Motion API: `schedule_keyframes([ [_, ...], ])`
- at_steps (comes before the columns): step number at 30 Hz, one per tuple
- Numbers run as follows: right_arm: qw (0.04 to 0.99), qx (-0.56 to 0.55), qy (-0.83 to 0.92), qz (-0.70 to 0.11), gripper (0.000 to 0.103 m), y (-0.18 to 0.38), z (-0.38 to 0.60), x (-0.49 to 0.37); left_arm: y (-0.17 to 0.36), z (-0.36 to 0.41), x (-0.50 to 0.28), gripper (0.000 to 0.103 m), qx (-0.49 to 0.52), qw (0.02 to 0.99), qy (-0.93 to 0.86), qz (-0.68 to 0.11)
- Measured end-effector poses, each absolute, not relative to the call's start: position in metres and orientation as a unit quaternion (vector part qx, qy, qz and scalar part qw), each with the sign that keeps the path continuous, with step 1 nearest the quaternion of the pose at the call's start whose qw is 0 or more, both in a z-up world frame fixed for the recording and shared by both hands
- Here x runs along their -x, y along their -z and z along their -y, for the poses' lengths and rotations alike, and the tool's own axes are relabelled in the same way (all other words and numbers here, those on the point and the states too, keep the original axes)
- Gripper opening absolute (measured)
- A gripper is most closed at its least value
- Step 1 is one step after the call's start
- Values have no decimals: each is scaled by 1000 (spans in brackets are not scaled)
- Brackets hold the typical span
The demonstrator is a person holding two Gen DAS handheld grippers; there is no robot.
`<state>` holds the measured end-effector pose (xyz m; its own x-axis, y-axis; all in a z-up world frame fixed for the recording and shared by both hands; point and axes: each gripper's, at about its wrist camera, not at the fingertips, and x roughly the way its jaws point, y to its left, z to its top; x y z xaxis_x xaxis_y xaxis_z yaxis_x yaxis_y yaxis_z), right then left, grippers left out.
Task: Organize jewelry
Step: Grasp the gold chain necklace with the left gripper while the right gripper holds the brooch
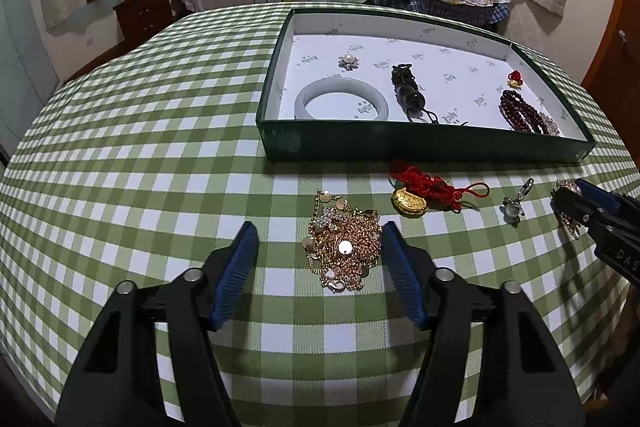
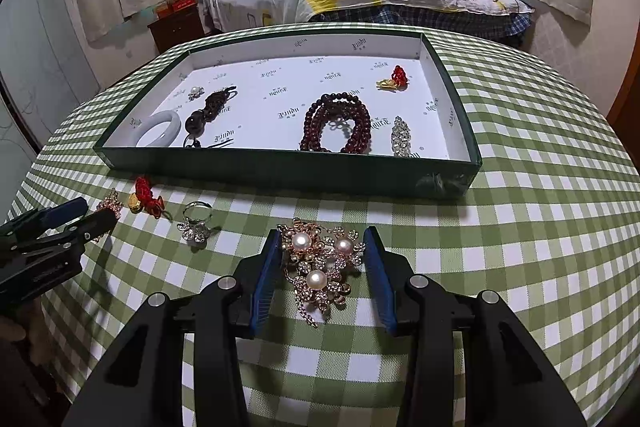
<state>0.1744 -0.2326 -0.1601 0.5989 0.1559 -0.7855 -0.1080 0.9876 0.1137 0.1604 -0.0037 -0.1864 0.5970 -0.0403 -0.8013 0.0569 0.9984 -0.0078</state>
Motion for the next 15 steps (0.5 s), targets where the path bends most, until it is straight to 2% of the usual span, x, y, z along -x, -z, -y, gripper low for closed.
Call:
schedule_keyframes([
  [4,893,-28,-75,-442,42,160,232,-175,186,6,-160,41,-15,895,42,-444],
  [6,893,-30,-75,-442,42,160,232,-175,185,9,-158,25,-21,896,55,-440],
  [7,893,-30,-75,-442,42,160,232,-175,185,11,-158,22,-23,896,60,-440],
  [15,894,-33,-76,-441,42,160,232,-175,185,4,-157,17,4,896,72,-439],
])
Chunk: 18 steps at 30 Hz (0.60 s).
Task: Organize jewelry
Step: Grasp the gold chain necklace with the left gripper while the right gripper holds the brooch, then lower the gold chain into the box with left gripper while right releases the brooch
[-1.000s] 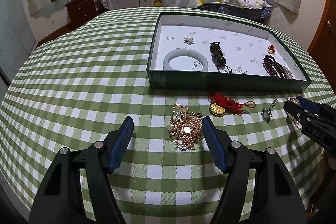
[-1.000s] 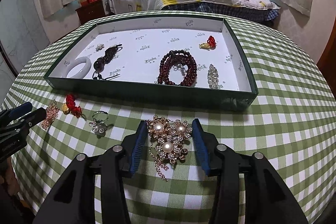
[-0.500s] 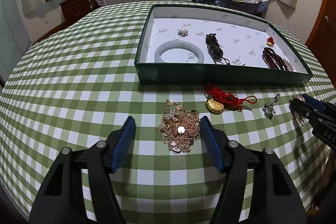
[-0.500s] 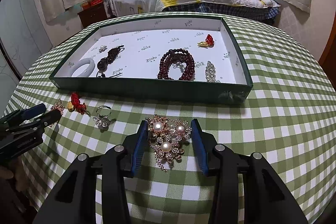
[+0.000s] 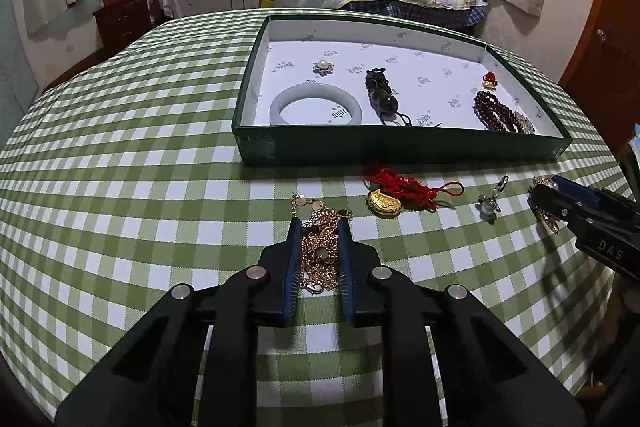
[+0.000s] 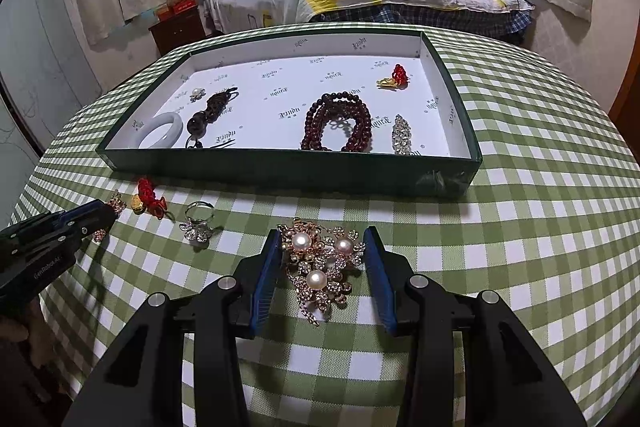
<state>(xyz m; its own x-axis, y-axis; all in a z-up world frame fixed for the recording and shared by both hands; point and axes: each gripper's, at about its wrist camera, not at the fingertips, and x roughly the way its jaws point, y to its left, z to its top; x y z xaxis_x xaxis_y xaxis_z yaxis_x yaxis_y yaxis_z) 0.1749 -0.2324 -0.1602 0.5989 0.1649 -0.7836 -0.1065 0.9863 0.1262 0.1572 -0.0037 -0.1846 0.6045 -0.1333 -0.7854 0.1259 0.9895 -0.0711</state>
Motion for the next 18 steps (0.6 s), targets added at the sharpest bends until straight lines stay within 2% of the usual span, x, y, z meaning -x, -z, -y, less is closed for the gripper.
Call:
schedule_keyframes([
  [18,896,-35,-76,-435,42,156,235,-171,167,-2,-154,16,16,903,76,-422],
])
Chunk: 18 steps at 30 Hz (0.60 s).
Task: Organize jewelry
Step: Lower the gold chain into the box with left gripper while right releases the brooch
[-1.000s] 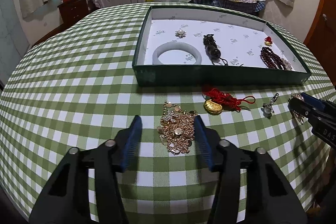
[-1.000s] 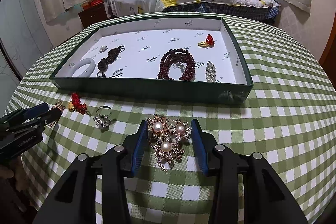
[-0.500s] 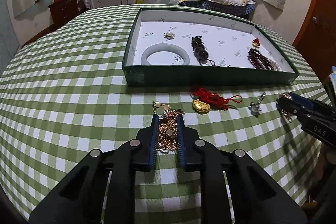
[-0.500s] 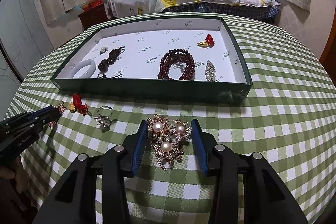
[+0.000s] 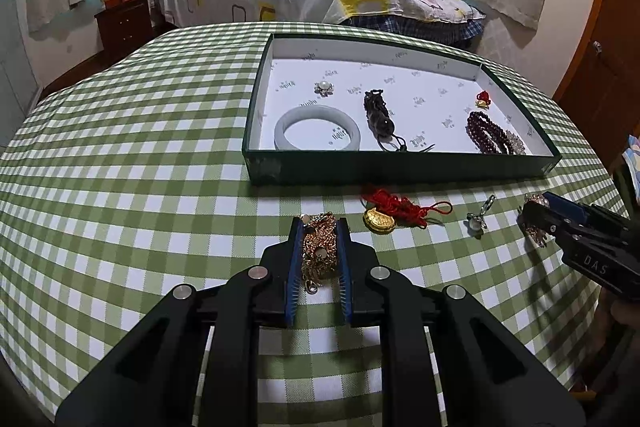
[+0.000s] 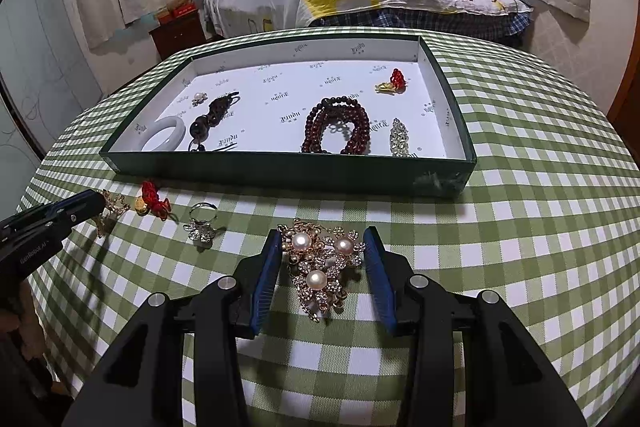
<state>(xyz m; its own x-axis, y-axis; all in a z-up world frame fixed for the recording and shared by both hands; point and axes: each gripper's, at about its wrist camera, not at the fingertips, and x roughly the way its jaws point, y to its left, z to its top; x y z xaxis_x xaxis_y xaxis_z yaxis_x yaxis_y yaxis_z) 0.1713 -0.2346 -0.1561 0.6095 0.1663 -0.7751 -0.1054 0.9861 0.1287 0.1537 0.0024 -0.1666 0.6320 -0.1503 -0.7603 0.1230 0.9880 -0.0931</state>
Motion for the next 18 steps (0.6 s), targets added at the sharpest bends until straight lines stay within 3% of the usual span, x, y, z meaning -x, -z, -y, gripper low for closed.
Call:
schedule_keyframes([
  [18,908,-35,-80,-409,42,135,233,-160,133,-3,-143,16,17,920,79,-384],
])
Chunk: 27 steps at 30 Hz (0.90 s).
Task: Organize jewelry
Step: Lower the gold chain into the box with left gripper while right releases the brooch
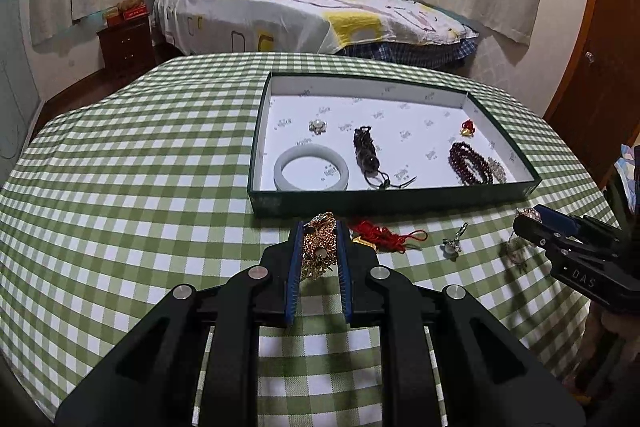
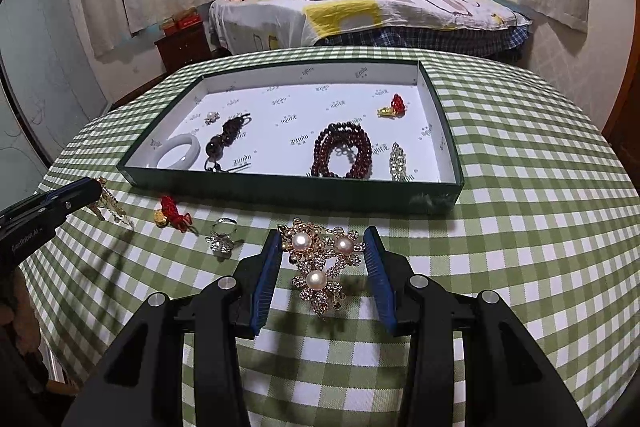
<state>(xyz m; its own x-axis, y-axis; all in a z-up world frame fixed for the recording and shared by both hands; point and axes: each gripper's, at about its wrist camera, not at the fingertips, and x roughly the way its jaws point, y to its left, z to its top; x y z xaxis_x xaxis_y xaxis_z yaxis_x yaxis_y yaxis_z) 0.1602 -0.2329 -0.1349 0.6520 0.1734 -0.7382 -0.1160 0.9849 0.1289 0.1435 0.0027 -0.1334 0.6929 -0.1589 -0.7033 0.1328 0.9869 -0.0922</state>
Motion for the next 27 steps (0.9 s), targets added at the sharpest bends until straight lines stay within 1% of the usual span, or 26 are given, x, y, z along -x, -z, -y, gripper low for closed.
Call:
schedule_keyframes([
  [17,927,-32,-83,-365,42,93,233,-149,88,-1,-135,16,24,938,92,-334],
  [27,939,-24,-82,-332,42,66,237,-160,57,7,-148,16,22,948,108,-298],
])
